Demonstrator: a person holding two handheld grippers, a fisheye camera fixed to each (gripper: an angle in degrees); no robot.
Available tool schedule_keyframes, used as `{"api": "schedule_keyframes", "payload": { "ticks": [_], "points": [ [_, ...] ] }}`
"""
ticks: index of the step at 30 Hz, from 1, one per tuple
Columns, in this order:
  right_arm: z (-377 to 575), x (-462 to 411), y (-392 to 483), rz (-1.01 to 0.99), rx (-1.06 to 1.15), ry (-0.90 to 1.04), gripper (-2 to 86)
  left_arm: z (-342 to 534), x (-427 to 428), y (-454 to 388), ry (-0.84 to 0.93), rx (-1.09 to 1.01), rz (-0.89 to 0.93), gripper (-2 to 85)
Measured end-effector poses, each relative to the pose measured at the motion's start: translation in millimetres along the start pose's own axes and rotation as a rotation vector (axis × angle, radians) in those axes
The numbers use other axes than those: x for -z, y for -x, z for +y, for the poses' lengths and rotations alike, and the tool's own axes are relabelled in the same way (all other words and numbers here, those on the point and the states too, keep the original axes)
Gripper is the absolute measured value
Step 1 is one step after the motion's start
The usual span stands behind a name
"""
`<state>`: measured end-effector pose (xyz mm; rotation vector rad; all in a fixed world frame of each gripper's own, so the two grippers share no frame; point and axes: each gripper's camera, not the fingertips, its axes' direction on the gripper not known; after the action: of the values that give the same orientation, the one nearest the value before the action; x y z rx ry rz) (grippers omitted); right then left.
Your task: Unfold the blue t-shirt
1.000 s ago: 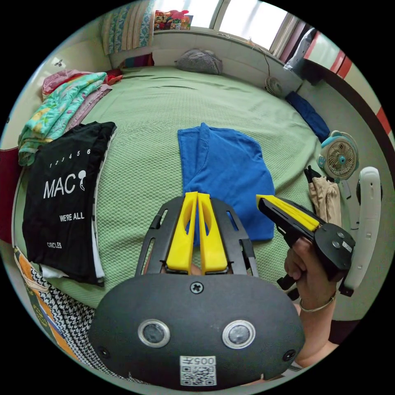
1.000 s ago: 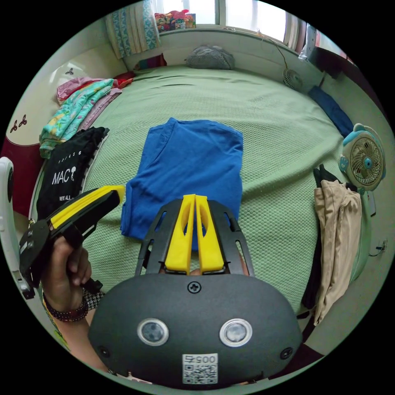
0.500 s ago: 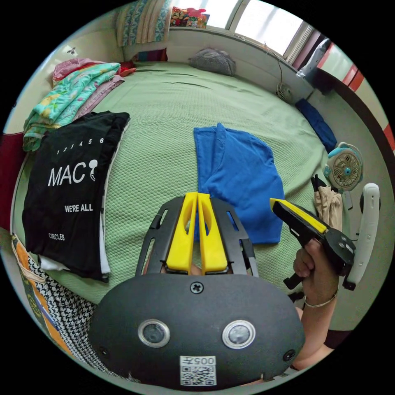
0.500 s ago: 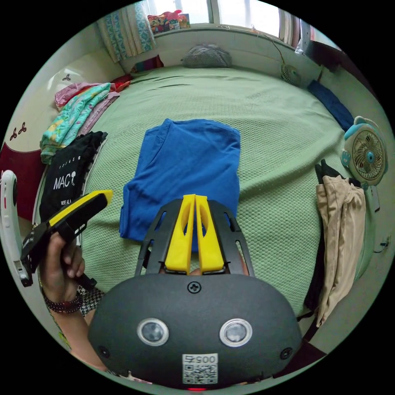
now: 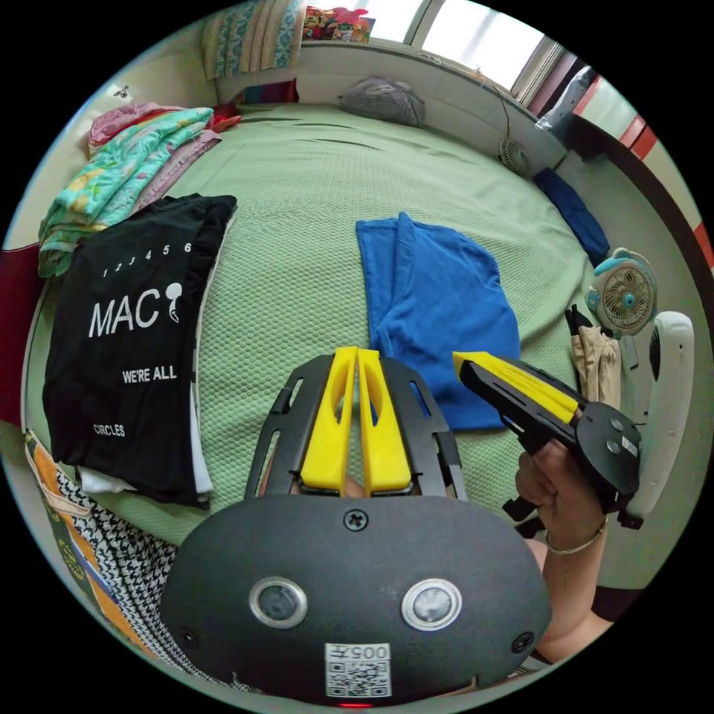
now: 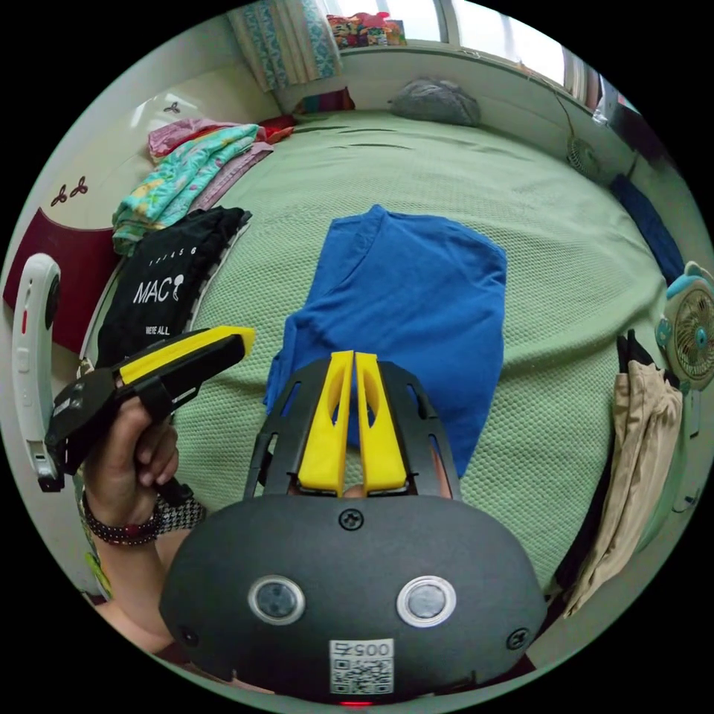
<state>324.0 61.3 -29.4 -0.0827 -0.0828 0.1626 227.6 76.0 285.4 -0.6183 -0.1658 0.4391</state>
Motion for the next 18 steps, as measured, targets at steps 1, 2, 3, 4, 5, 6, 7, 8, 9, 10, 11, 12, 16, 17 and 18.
{"api": "schedule_keyframes", "payload": {
  "ticks": [1, 2, 3, 4, 5, 6, 7, 8, 9, 10, 11, 12, 16, 17, 18],
  "points": [
    [0, -1, 4, -0.003, 0.008, 0.002, -0.4, 0, 0, 2, -0.001, 0.002, 0.004, -0.7],
    [-1, -2, 6, -0.006, 0.014, 0.004, -0.1, -1, -1, 6, -0.003, 0.011, 0.015, -0.7],
    [-1, -3, 8, -0.007, 0.014, 0.003, 0.9, -2, -2, 11, -0.002, 0.017, 0.022, -0.7],
    [-2, -5, 11, -0.011, 0.013, 0.004, 2.3, -2, -2, 12, -0.003, 0.019, 0.024, -0.7],
    [-2, -6, 12, -0.015, 0.016, 0.007, 2.9, -3, -3, 16, -0.004, 0.023, 0.026, -0.7],
    [-3, -7, 16, -0.024, 0.021, 0.015, 4.2, -4, -4, 20, -0.006, 0.028, 0.028, -0.7],
    [-4, -10, 19, -0.029, 0.028, 0.025, 5.5, -4, -4, 21, -0.006, 0.031, 0.031, -0.7],
    [-4, -11, 21, -0.031, 0.035, 0.029, 6.2, -5, -5, 24, -0.005, 0.036, 0.04, -0.7],
    [-4, -12, 26, -0.035, 0.049, 0.03, 6.9, -6, -7, 27, -0.003, 0.04, 0.051, -0.7],
    [-4, -13, 29, -0.039, 0.055, 0.023, 7.2, -6, -7, 28, -0.002, 0.041, 0.056, -0.7],
    [-4, -13, 31, -0.044, 0.06, 0.021, 7.2, -8, -8, 30, -0.002, 0.04, 0.063, -0.7],
    [-4, -14, 34, -0.059, 0.071, 0.019, 7.2, -9, -8, 31, -0.005, 0.034, 0.064, -0.7],
    [-4, -17, 44, -0.08, 0.1, 0.026, 7.1, -11, -10, 35, -0.01, 0.024, 0.047, -0.7],
    [-4, -19, 45, -0.072, 0.104, 0.03, 7.1, -11, -12, 37, -0.007, 0.025, 0.049, -0.7],
    [-4, -22, 48, -0.055, 0.111, 0.039, 6.9, -12, -14, 39, -0.002, 0.028, 0.058, -0.7]
  ]
}}
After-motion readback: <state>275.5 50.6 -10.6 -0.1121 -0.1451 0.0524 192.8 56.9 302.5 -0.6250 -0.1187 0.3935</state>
